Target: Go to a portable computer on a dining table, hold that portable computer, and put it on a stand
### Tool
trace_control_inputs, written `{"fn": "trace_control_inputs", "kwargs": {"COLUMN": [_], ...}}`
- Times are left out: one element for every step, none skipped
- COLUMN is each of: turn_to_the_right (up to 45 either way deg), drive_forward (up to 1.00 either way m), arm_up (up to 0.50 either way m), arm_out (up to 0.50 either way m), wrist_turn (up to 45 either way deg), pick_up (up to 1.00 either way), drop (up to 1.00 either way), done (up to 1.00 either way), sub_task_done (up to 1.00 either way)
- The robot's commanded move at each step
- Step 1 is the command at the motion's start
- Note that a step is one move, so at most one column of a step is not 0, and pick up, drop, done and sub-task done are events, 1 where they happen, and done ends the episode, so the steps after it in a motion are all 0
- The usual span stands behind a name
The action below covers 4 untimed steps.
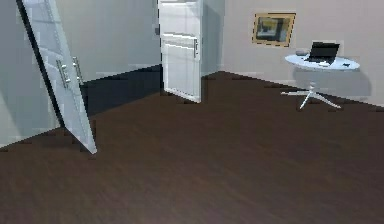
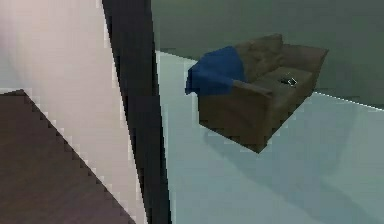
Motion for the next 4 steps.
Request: {"fn": "trace_control_inputs", "kwargs": {"turn_to_the_right": [12.0, 0.0, 27.0, 0.0], "drive_forward": [0.0, 0.3, 0.0, 1.0], "arm_up": [0.0, 0.0, 0.0, 0.0], "arm_out": [0.0, 0.0, 0.0, 0.0], "wrist_turn": [0.0, 0.0, 0.0, 0.0], "pick_up": [0.0, 0.0, 0.0, 0.0], "drop": [0.0, 0.0, 0.0, 0.0], "done": [0.0, 0.0, 0.0, 0.0], "sub_task_done": [0.0, 0.0, 0.0, 0.0]}}
